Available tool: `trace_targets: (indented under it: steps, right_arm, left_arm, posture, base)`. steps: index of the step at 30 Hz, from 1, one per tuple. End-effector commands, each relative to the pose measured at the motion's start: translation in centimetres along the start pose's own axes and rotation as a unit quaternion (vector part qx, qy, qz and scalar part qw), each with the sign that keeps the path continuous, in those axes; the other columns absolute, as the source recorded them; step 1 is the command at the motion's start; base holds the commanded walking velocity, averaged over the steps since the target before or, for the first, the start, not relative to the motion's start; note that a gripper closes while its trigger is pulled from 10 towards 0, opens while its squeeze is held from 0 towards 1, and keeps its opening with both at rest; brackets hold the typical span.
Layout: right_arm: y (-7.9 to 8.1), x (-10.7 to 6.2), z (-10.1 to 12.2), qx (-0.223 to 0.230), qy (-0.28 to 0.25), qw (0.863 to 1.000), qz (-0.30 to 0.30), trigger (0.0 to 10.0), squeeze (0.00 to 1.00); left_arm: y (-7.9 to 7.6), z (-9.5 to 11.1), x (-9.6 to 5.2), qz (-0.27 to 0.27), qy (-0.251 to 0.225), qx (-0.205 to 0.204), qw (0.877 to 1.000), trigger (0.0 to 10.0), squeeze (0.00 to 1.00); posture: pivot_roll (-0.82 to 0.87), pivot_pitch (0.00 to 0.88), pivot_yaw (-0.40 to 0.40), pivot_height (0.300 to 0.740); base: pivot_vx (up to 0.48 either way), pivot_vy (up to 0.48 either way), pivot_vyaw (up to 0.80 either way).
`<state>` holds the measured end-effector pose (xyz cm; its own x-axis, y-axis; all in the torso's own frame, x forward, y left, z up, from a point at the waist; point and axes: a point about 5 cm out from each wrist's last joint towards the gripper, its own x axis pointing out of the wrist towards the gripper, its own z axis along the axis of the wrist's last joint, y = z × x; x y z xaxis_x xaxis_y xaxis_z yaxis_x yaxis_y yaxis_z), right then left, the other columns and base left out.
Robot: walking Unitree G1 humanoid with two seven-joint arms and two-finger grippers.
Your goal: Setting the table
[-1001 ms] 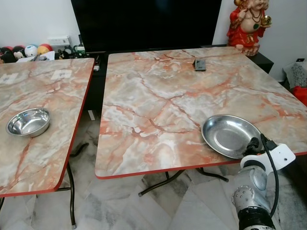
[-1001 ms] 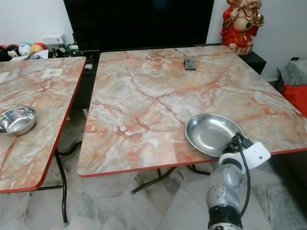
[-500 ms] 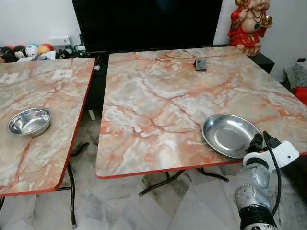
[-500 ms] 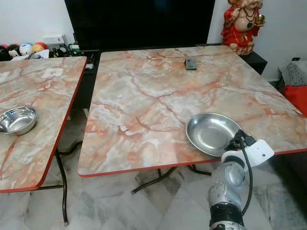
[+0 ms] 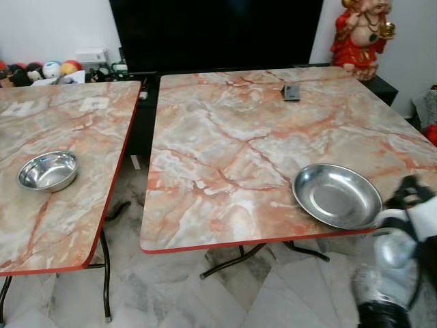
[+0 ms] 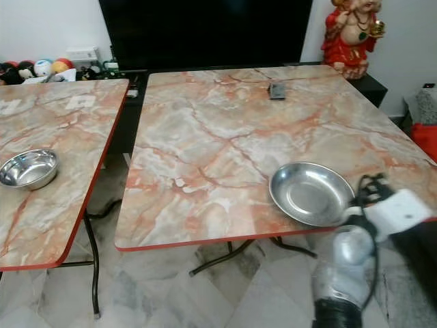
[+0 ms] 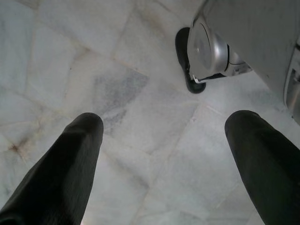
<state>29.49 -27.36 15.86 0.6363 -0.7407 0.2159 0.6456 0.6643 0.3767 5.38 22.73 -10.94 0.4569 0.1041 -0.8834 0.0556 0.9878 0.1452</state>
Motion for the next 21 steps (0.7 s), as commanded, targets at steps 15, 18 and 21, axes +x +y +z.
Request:
trace_targets:
  steps: [15,18,21]
  right_arm:
    - [-6.9,-6.7,-7.8,-0.115,0.250,0.961,-0.031,10.0,0.00]
    - [-6.3,-8.6,-10.9,-0.101,0.367,0.925,0.000,10.0,0.00]
    - [-6.2,-9.8,-13.0,-0.171,0.394,0.901,0.067,10.0,0.00]
  left_arm:
    - [0.1,-0.5,-0.2,0.017,0.000,-0.019,1.000,10.0,0.00]
    - [0.2,-0.4,-0.2,0.020,0.001,-0.016,1.000,10.0,0.00]
    - [0.3,-0.5,-0.2,0.032,-0.002,-0.032,0.999,10.0,0.00]
  posture:
    - [-0.04,0.070,-0.033,0.740]
    - [-0.04,0.065,-0.037,0.740]
    - [-0.03,0.059,-0.038,0.740]
  base:
    - [0.000,0.000,0.00]
    - [0.000,0.000,0.00]
    - [0.000,0.000,0.00]
